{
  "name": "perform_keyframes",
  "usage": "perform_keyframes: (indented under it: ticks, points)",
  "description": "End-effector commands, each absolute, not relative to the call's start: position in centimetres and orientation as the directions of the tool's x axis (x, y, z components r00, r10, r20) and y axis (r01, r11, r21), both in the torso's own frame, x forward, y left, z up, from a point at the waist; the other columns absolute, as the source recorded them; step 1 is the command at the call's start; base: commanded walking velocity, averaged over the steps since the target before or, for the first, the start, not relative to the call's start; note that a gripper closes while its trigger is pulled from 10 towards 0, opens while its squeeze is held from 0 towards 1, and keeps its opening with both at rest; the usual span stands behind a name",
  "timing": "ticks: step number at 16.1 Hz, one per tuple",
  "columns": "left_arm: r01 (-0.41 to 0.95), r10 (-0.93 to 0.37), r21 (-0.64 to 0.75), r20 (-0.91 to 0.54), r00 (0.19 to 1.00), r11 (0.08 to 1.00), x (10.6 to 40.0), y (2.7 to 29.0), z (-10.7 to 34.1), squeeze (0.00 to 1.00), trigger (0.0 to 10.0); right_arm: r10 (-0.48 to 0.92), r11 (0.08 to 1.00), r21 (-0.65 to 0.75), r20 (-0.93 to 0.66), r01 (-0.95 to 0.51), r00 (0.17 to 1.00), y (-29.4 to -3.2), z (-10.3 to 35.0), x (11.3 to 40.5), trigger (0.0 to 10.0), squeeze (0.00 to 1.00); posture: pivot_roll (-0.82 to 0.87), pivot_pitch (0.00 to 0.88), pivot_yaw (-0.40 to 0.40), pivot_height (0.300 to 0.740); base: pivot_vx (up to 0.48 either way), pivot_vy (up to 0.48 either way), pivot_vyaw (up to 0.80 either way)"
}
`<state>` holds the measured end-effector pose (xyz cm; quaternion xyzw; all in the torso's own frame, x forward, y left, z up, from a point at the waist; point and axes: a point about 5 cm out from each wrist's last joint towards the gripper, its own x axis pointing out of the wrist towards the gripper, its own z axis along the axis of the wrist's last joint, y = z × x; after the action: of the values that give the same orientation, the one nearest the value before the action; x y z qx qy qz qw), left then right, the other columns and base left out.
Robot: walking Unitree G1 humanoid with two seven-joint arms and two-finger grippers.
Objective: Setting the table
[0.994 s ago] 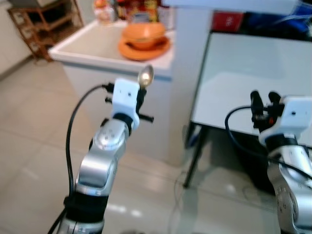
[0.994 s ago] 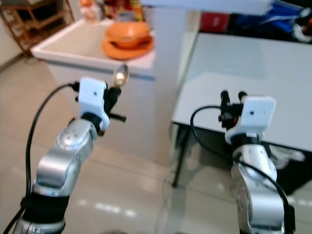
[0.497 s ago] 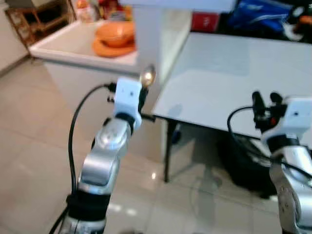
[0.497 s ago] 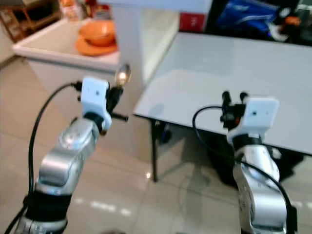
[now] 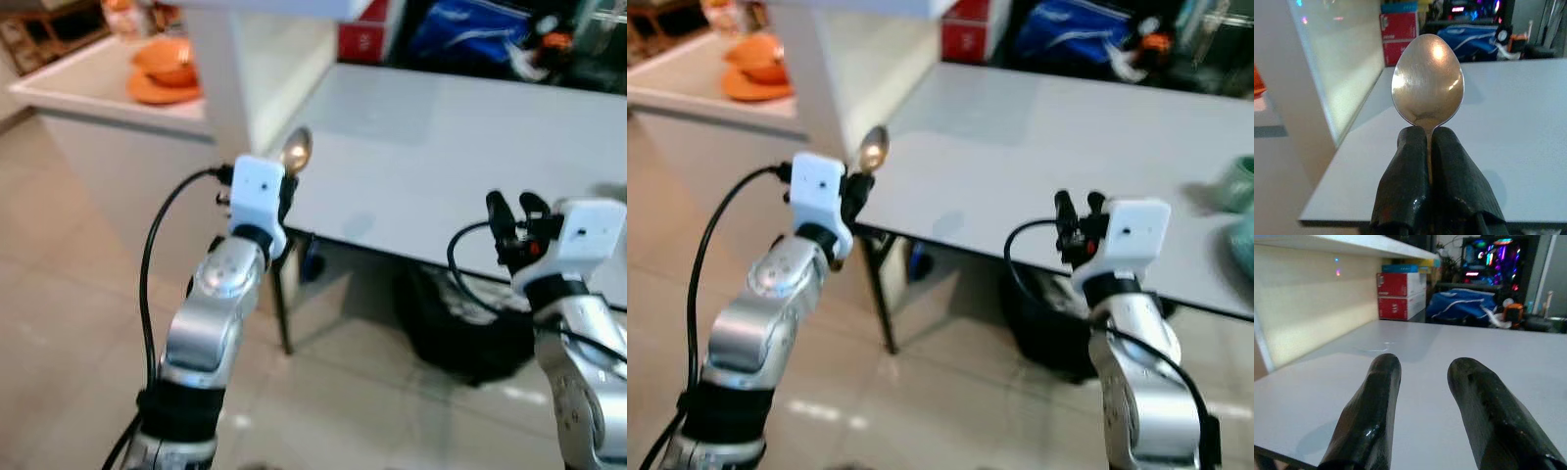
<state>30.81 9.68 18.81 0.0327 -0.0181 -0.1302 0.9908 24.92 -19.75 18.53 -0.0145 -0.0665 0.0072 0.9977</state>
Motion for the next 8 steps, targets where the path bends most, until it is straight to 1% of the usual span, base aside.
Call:
perform_keyframes:
  ticks: [1, 8]
  points:
    - [0.206, -0.21, 0.084, 0.032, 0.977, 0.975, 30.89, 10.67, 18.87, 0.0, 10.0, 0.032, 0.999, -0.041, 0.145, -0.026, 0.989, -19.39, 18.84, 24.9, 10.0, 0.0, -0.07, 0.015, 0.037, 0.74, 0.0, -0.48, 0.0]
    - [0.236, -0.239, 0.09, 0.029, 0.971, 0.968, 31.18, 9.85, 18.84, 0.0, 10.0, -0.017, 0.999, -0.031, 0.181, 0.023, 0.983, -20.29, 19.6, 24.11, 10.0, 0.0, -0.1, 0.035, 0.065, 0.74, 0.0, -0.48, 0.0]
